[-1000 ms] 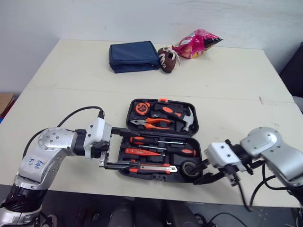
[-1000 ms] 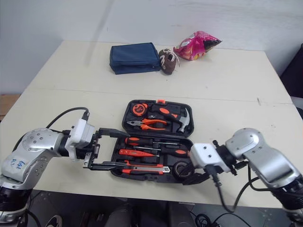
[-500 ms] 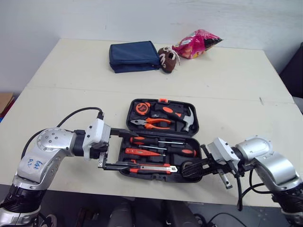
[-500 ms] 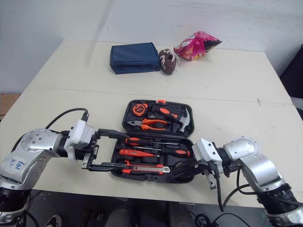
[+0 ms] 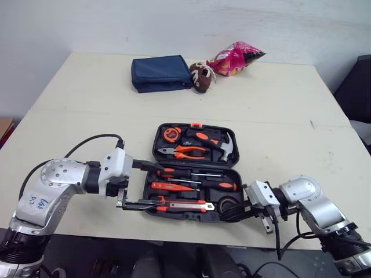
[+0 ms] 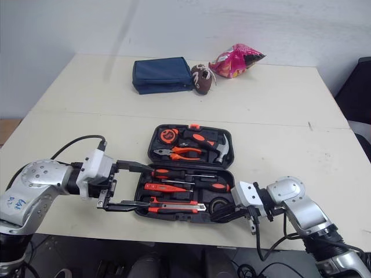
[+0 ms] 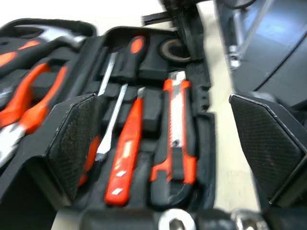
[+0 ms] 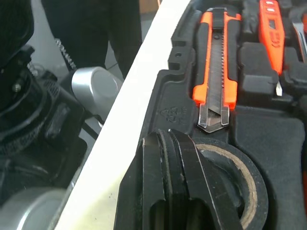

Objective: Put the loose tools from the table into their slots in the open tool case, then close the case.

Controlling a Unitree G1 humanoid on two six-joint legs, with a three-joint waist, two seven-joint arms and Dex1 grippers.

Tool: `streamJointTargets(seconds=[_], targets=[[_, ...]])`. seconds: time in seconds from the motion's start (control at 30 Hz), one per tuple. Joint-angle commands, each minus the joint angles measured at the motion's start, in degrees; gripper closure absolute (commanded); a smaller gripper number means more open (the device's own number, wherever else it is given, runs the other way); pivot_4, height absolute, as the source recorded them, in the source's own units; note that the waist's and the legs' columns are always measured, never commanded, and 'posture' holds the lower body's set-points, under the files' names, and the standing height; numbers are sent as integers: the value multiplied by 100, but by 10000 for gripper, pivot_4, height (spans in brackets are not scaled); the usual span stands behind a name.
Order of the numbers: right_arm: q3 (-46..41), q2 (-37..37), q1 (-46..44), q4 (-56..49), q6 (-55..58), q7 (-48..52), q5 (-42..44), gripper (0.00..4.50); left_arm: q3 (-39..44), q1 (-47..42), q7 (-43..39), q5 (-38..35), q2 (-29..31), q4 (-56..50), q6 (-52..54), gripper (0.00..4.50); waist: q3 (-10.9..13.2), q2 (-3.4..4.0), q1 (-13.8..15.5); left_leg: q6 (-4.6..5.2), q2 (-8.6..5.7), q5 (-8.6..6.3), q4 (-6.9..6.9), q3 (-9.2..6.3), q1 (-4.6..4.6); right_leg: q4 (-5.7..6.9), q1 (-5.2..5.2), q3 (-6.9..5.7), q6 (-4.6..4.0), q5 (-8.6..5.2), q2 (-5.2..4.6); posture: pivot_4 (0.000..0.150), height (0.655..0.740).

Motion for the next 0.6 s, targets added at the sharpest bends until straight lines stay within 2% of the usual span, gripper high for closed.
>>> streamJointTargets(seconds=[0.03,0.1,0.17,0.23,0.4,0.47,0.53,0.6], targets=[[-495,-202,80,-766,798,-229,681,44505,498,25,188,99,82,257,-162,0,14,19,18,-1,0,0,-3,0,-8,1,-9,-1,-1,-1,0,1500,7400],[-1021,-437,13,-1353,1894,-577,1631,44505,783,53,293,21,75,421,-138,0,25,35,24,-3,-2,1,-3,2,-27,3,-30,1,-2,-1,-3,1500,7400],[-1563,-704,-100,-1634,2857,-945,2498,45000,1155,-2,471,-432,-81,601,200,5449,25,36,36,-2,-3,2,0,2,-61,13,-66,3,-1,-1,-6,1500,7400],[-1912,-960,-86,-1394,2716,-973,2222,45000,1211,34,477,-210,-35,918,41,11930,23,32,40,-3,-2,5,11,-7,-101,20,-102,-6,-1,-1,-8,1500,7400],[-2242,-1022,24,-516,2087,-1205,1458,45000,831,5,443,247,7,1353,-104,34363,21,28,53,0,-13,6,11,-10,-111,4,-104,-10,-1,-1,-13,1500,7400],[-2093,-1159,190,69,1340,-1077,776,45000,589,-26,445,507,-92,1583,-287,43480,21,28,57,4,-16,4,11,-7,-112,0,-104,-9,-1,-1,-17,1500,7400],[-1992,-978,231,635,916,-1373,302,45000,216,-232,675,815,-433,1911,-455,44324,22,29,60,7,-22,3,11,0,-112,-2,-104,-7,0,-1,-21,1500,7400],[-1975,-787,184,817,903,-1547,223,45000,29,-402,848,1016,-664,2115,-534,44324,22,28,70,11,-23,5,14,2,-110,-2,-102,-7,2,0,-22,1500,7400]])
